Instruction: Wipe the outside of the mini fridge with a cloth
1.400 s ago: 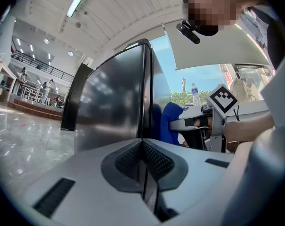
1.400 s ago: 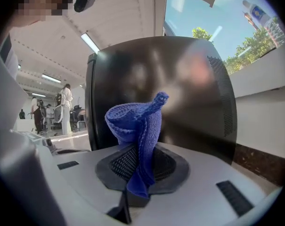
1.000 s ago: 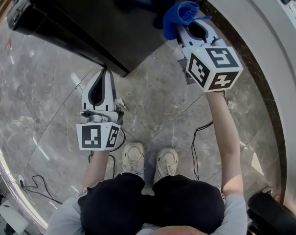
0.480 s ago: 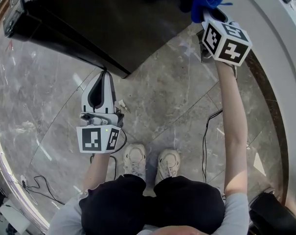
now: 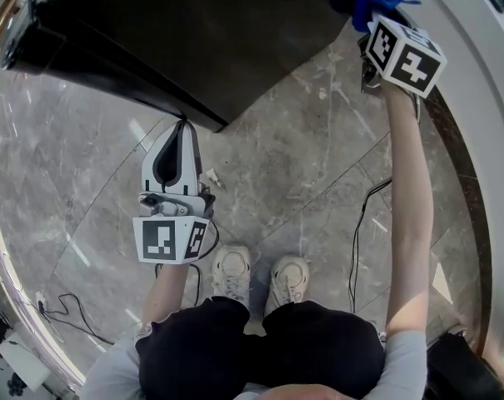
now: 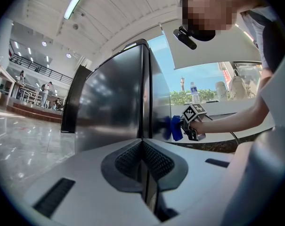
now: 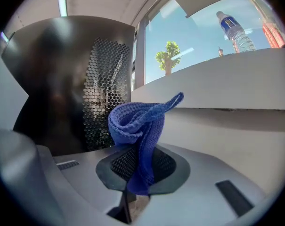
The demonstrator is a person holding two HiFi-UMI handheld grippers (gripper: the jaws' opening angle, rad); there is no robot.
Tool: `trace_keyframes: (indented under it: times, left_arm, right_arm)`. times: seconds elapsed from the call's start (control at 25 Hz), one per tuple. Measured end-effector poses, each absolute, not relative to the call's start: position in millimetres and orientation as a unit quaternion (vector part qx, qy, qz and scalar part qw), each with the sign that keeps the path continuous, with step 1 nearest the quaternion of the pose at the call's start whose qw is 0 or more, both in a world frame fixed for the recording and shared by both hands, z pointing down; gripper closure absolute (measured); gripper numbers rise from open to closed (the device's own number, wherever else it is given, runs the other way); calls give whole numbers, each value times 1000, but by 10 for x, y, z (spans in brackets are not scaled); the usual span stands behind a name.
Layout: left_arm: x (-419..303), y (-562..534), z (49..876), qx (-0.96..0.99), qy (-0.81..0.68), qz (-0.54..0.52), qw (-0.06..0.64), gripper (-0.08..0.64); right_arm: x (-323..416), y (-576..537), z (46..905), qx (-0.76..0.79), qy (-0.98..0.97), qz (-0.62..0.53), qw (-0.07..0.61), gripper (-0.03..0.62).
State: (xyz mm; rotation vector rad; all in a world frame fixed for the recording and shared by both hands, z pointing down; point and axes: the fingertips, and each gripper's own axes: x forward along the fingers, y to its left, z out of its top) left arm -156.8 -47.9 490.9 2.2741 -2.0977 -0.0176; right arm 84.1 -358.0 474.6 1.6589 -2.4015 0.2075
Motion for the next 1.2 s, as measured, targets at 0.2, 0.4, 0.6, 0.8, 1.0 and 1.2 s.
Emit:
trace_keyframes:
  times: [0.2,0.4,0.6,0.8,1.0,1.2]
  left_arm:
    - [-1568,-481,4911,736,-676,-14,21,555]
    - [-1570,-482,4902,736,-676,-12,19,555]
    - [-1569,-476,4916,737,-675,-14,20,555]
    - [-1579,-478,4895,733,-680,-23,18,555]
    - [-1656,-413,4774,723,-690,-37,-7,555]
    - [-1778,-377,4837,710,-703,-31,4,555]
  right_arm:
    - [959,-3740,4780,581,-802,70,116,520]
    - [1011,-3701,4786,584,-801,83,102,522]
    - [818,-2987,4739,525,-844,87,63,520]
    - [169,-1924,4738,379,-918,112,35,520]
    - [-583,-966,4963,209,-968,112,79,520]
    - [-1053,-535,5125,139,-978,120,97,520]
